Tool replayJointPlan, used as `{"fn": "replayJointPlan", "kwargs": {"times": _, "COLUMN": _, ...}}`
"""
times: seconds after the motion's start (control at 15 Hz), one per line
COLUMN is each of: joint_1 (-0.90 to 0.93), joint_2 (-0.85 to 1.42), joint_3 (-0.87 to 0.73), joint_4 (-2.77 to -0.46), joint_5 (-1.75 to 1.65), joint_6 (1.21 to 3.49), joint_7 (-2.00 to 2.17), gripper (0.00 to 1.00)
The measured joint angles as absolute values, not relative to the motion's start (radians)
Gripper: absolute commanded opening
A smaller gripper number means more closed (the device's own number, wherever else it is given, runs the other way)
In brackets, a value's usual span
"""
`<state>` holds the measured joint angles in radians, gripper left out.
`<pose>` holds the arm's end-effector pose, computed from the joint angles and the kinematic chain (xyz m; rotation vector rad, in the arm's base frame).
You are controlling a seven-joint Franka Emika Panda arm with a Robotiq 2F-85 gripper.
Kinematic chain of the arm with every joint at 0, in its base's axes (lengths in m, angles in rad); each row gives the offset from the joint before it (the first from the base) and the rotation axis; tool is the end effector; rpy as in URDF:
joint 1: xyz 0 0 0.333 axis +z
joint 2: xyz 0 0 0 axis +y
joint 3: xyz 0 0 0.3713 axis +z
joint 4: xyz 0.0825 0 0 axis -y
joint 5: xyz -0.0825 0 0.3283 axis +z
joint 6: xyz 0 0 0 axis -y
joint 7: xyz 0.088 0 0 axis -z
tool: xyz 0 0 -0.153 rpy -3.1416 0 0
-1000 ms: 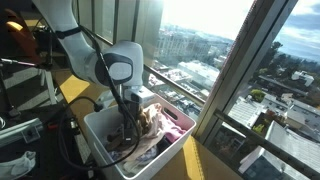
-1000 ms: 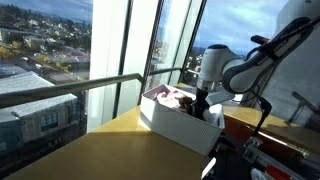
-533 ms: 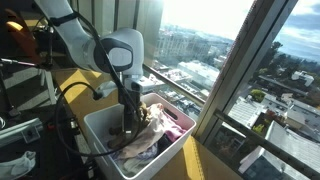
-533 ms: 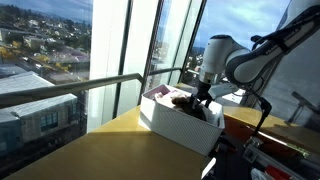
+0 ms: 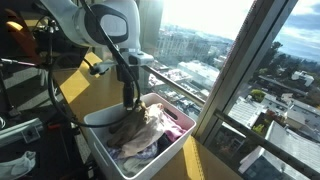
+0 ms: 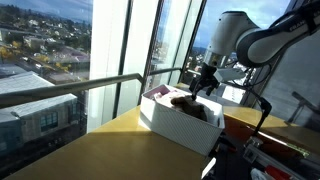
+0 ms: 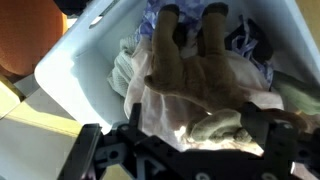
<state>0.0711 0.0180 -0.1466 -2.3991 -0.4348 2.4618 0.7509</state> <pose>0.4630 -0.0466 0.3645 2.7965 -0.7023 0.1953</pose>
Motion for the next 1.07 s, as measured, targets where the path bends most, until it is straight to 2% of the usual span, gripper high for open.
{"fn": "replayJointPlan", "kwargs": {"times": 0.67, "joint_1": 0.066, "joint_2": -0.142, "joint_3": -0.029, "joint_4": -2.416, "joint_5": -0.244, "joint_6": 2.449, "joint_7": 0.696, "gripper": 1.0}}
{"fn": "replayJointPlan", "kwargs": {"times": 1.07, "joint_1": 0.053, "joint_2": -0.161, "joint_3": -0.004, "joint_4": -2.417, "joint_5": -0.203, "joint_6": 2.431, "joint_7": 0.686, "gripper": 1.0}}
